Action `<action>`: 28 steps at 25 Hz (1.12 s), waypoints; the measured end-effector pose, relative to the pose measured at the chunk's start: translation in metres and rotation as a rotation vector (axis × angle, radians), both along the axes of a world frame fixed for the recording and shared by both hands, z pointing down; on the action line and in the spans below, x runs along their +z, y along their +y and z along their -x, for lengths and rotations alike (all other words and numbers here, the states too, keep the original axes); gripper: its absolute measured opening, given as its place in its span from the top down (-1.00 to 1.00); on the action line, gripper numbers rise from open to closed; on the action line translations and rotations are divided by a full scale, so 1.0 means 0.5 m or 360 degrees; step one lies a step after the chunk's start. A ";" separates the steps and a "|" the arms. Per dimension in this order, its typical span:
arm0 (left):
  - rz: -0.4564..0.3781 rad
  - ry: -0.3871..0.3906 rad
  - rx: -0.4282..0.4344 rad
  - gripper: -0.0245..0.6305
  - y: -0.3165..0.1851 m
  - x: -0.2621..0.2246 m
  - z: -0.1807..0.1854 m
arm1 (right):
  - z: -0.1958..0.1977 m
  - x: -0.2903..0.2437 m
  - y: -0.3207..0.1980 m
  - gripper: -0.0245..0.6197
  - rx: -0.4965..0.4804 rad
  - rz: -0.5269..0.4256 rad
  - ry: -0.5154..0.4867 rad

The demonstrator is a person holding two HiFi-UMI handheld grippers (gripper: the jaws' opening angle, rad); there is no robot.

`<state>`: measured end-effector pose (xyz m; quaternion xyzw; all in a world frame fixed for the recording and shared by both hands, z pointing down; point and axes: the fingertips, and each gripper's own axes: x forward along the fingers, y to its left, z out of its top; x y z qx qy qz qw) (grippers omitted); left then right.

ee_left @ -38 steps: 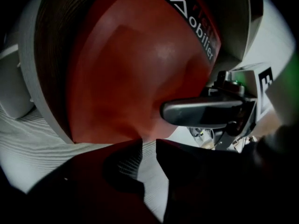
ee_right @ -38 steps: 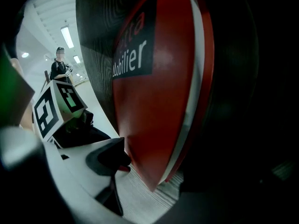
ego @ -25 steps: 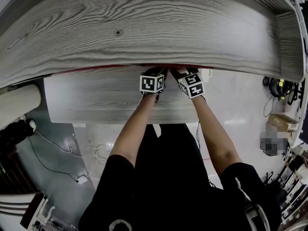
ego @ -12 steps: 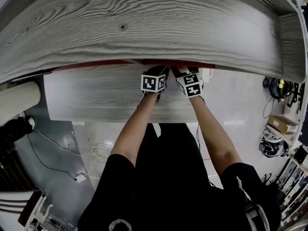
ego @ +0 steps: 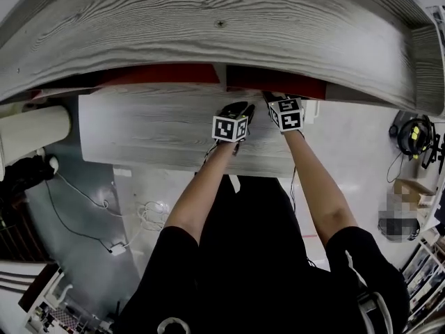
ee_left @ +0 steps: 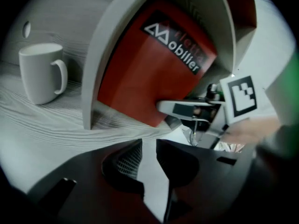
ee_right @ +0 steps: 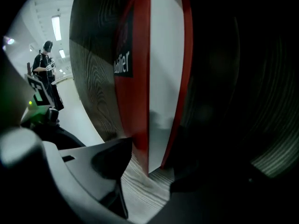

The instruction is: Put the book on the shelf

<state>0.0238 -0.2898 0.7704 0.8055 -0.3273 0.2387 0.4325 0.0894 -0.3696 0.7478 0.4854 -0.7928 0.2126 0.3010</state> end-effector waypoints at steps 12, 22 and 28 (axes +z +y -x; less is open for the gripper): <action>-0.0088 -0.0016 -0.0138 0.65 0.073 -0.098 0.124 | -0.017 0.000 -0.014 -0.23 0.0239 0.0091 -0.0154; -0.0133 0.0075 -0.0364 0.65 0.108 -0.147 0.162 | 0.018 0.017 0.056 -0.23 0.0209 0.0179 -0.0271; -0.0183 0.0103 -0.0389 0.65 0.154 -0.180 0.156 | 0.012 0.016 0.122 -0.23 0.0234 0.0209 -0.0303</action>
